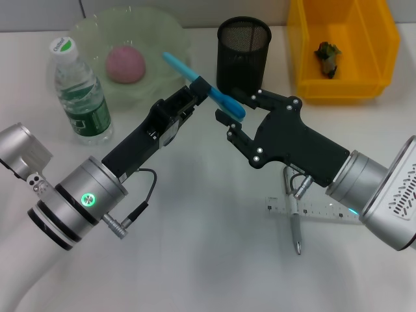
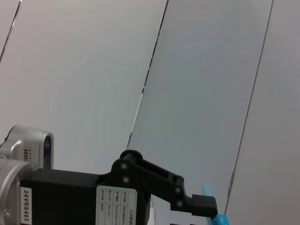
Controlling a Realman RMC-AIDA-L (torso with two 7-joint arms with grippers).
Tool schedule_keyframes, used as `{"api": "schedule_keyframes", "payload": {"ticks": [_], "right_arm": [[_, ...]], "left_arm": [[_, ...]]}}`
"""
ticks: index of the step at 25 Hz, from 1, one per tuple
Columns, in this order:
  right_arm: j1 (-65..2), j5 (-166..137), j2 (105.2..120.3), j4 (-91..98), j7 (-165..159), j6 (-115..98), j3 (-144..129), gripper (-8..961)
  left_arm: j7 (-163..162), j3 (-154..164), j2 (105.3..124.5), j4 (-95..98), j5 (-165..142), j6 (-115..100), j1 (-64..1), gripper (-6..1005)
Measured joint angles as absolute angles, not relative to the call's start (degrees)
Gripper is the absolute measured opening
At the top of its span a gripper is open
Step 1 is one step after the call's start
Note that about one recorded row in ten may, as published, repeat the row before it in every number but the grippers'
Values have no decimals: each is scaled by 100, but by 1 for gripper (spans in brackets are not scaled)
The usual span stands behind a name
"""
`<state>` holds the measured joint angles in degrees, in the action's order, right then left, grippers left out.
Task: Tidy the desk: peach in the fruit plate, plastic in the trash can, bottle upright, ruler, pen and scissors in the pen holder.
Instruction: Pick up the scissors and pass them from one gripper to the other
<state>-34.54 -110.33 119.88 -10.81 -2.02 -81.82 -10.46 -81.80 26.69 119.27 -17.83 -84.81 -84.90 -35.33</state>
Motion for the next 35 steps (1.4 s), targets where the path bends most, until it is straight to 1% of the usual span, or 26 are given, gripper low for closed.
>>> {"api": "schedule_keyframes", "payload": {"ticks": [5,15,20,30,35], "right_arm": [[-3460,-11033,11988,-1081,-201,-8182,-1046,346],[-3480,-11039,11988,-1081,-201,-8183,-1046,239],[-3482,-11039,11988,-1075,-201,-8174,-1046,246],[-3519,-11031,11987,-1076,-202,-8107,-1040,146],[-3523,-11033,11987,-1070,-202,-8104,-1039,116]], "left_arm": [[-8177,2656,11927,-1779,-8481,-8490,-3535,308],[-8173,2654,11927,-1775,-8481,-8444,-3545,311],[-8173,2654,11927,-1775,-8481,-8439,-3552,313],[-8174,2645,11925,-1803,-8478,-8436,-3601,316],[-8174,2645,11926,-1801,-8477,-8436,-3603,318]]}}
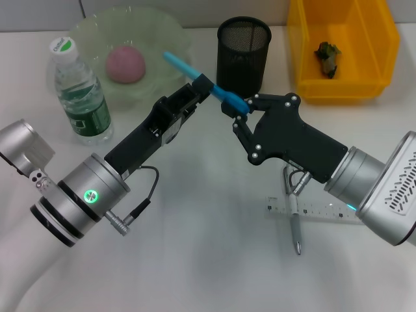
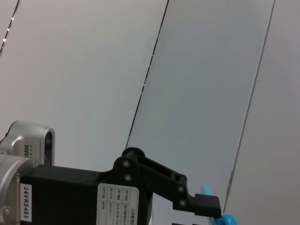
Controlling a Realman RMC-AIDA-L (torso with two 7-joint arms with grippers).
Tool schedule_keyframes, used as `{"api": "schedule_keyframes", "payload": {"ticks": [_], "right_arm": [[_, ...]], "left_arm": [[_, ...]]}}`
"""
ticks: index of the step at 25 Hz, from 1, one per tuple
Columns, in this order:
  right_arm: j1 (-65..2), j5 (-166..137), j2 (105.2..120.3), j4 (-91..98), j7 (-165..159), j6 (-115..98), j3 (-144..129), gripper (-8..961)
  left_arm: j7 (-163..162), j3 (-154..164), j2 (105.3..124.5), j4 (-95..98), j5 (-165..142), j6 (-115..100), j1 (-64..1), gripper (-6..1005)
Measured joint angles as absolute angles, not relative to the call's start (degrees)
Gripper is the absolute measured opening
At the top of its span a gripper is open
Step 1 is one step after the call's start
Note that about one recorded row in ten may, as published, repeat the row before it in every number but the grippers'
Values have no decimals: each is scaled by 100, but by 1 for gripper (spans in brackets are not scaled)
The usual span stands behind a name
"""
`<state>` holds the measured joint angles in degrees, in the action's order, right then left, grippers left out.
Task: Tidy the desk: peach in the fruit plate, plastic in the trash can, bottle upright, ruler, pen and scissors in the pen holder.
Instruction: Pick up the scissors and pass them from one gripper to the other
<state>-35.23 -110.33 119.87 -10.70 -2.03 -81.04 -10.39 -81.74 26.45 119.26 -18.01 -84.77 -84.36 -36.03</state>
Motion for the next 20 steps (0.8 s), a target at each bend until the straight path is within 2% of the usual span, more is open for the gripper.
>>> {"api": "schedule_keyframes", "payload": {"ticks": [5,20], "right_arm": [[-3532,-11035,11987,-1069,-203,-8102,-1040,87],[-3530,-11028,11993,-1075,-202,-8102,-990,85]], "left_arm": [[-8174,2645,11926,-1801,-8475,-8436,-3606,319],[-8174,2645,11930,-1745,-8490,-8429,-3606,324]]}}
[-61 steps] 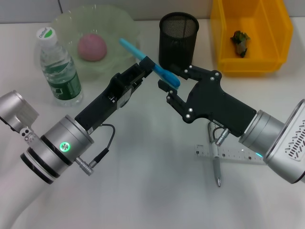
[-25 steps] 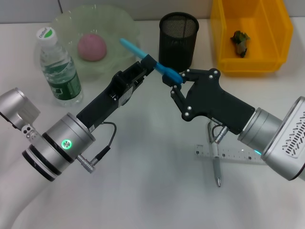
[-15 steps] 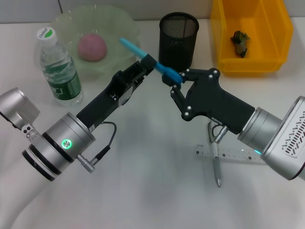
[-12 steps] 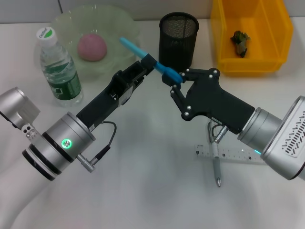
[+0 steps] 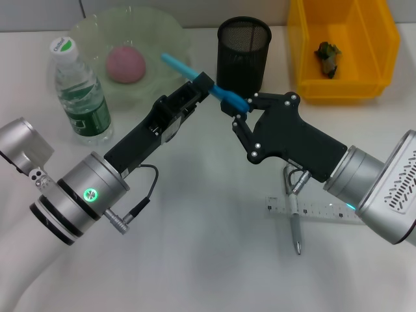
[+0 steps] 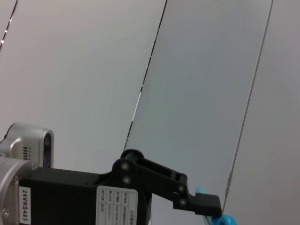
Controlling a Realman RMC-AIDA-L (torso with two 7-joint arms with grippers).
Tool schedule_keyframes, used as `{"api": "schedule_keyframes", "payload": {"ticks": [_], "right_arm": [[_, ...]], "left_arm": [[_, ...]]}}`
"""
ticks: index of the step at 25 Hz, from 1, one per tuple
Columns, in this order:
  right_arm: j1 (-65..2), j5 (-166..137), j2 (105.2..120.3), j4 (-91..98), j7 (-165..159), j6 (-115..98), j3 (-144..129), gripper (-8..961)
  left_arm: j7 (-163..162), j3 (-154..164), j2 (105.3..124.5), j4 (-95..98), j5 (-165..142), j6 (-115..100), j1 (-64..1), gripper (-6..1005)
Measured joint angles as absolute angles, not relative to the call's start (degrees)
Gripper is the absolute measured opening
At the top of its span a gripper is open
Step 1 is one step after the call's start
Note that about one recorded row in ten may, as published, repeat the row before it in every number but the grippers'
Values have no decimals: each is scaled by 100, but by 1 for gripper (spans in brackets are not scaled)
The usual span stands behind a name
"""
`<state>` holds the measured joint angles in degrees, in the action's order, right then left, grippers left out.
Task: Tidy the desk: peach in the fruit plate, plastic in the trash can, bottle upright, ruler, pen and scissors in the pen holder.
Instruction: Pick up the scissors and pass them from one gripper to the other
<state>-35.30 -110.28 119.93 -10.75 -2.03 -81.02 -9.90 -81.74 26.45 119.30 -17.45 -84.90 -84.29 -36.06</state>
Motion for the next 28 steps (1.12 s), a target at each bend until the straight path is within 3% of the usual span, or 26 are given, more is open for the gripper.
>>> {"api": "schedule_keyframes", "payload": {"ticks": [8,14,17,28], "right_arm": [[-3504,-11028,11991,-1063,-202,-8118,-968,85],[-3498,-11027,11988,-1055,-202,-8129,-961,84],[-3498,-11026,11988,-1055,-201,-8135,-958,84],[-3488,-11034,11988,-1055,-201,-8150,-892,83]], "left_arm": [[-8174,2645,11927,-1716,-8489,-8454,-3595,326],[-8161,2645,11926,-1699,-8487,-8472,-3584,450],[-8124,2645,11926,-1686,-8485,-8477,-3584,668],[-8125,2645,11926,-1655,-8481,-8490,-3584,838]]}}
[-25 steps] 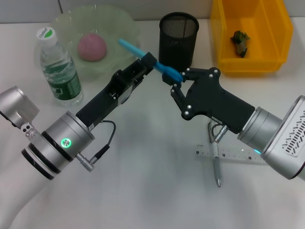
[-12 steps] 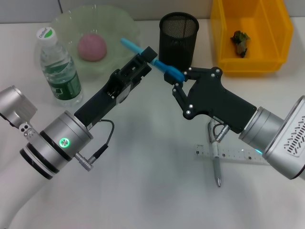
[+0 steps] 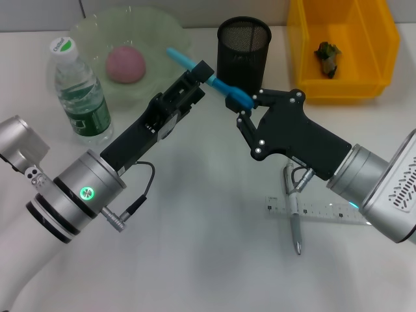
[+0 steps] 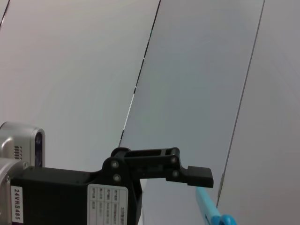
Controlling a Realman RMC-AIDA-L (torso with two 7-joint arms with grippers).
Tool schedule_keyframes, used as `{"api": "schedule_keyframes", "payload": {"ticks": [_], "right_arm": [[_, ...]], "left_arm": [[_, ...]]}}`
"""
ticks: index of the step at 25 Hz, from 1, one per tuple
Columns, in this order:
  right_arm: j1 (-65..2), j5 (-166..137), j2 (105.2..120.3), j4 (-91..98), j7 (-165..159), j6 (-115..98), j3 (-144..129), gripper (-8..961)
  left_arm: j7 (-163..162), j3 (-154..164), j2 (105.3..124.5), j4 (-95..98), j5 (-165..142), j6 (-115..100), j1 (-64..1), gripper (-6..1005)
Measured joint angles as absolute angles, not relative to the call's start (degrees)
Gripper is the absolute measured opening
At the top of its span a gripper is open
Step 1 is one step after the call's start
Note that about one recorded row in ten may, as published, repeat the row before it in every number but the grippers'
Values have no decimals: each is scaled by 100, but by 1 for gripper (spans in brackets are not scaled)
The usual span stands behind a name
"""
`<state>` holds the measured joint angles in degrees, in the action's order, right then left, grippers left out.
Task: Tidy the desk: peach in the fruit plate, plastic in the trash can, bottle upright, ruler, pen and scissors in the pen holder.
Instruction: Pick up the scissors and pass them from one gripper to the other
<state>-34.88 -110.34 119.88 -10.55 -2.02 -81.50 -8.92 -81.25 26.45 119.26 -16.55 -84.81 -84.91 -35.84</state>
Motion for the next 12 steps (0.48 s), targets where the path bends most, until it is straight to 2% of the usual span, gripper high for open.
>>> {"api": "schedule_keyframes", "payload": {"ticks": [12], "right_arm": [[-3461,-11046,11988,-1063,-201,-8174,-897,83]], "left_arm": [[-7524,2702,11926,-1388,-8614,-8702,-3534,832]]}}
